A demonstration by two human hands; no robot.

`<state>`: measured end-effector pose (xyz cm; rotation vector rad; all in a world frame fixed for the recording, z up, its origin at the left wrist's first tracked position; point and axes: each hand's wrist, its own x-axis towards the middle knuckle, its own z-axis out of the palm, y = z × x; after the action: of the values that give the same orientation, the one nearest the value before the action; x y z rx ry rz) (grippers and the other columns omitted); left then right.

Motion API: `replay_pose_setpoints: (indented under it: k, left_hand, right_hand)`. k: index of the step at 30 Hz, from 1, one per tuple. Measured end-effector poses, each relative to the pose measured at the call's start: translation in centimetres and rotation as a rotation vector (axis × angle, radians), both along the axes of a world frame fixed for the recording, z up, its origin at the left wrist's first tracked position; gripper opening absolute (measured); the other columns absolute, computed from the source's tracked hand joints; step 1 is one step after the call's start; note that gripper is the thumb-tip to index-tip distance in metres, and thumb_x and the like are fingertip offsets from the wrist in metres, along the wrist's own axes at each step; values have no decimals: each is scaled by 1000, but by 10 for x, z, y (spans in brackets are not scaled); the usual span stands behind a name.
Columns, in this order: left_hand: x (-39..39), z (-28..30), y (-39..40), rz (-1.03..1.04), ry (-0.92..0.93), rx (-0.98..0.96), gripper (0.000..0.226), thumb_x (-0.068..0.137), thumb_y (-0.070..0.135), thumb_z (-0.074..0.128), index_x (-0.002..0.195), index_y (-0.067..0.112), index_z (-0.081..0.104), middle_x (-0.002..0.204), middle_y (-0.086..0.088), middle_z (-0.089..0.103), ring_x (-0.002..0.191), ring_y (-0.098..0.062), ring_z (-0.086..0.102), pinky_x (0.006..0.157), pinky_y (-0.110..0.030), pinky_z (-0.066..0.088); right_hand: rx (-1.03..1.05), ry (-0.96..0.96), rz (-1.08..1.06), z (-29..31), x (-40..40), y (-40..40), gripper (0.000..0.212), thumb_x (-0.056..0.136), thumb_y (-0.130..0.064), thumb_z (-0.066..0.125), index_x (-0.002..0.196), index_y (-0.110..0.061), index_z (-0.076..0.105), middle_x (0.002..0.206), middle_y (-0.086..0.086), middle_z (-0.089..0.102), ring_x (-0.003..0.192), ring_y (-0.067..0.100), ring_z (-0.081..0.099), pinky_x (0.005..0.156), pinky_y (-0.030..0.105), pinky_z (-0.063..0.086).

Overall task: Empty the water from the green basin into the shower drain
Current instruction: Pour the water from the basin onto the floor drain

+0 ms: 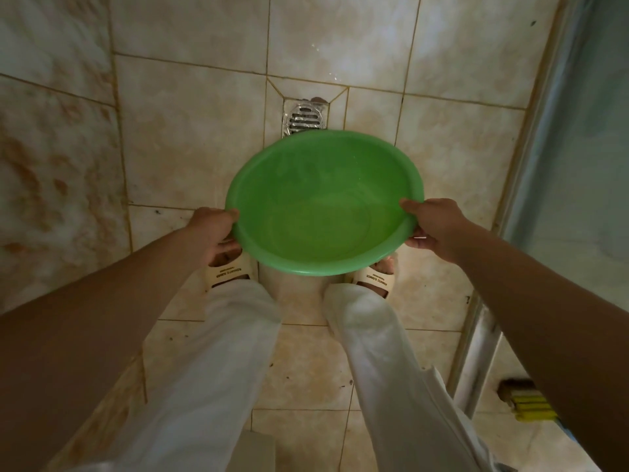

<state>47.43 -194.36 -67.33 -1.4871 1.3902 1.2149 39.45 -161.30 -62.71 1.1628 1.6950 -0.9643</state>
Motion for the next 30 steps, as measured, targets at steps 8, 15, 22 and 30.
replay_pose_setpoints:
  k: [8, 15, 22, 30]
  left_hand:
    - [12, 32, 17, 124, -27, 15, 15, 93, 9, 60, 107, 5, 58, 96, -12, 66, 86, -23, 69, 52, -29, 57]
    - [17, 50, 35, 219, -1, 73, 14, 92, 8, 61, 104, 1, 58, 102, -16, 67, 88, -25, 70, 50, -27, 56]
    - [17, 71, 50, 385, 28, 171, 10, 91, -1, 60, 100, -2, 58, 101, -19, 66, 90, -26, 68, 68, -33, 59]
    - [11, 89, 56, 441, 52, 205, 17, 89, -6, 60, 106, -3, 60, 105, -17, 67, 96, -24, 67, 71, -31, 58]
  right_hand:
    - [-83, -43, -74, 29, 8, -11, 20, 90, -16, 65, 100, -1, 56, 94, 20, 65, 78, 31, 70, 52, 35, 59]
    - [-195, -61, -215, 50, 20, -20, 36, 93, -15, 61, 122, 4, 52, 112, 26, 65, 89, 34, 70, 60, 39, 61]
    - [-275, -27, -396, 61, 23, -26, 36, 96, -15, 56, 127, 4, 51, 118, 28, 63, 92, 33, 68, 67, 39, 59]
    - [-307, -38, -604, 65, 32, -35, 37, 96, -23, 56, 125, 0, 50, 105, 21, 64, 87, 31, 67, 55, 38, 59]
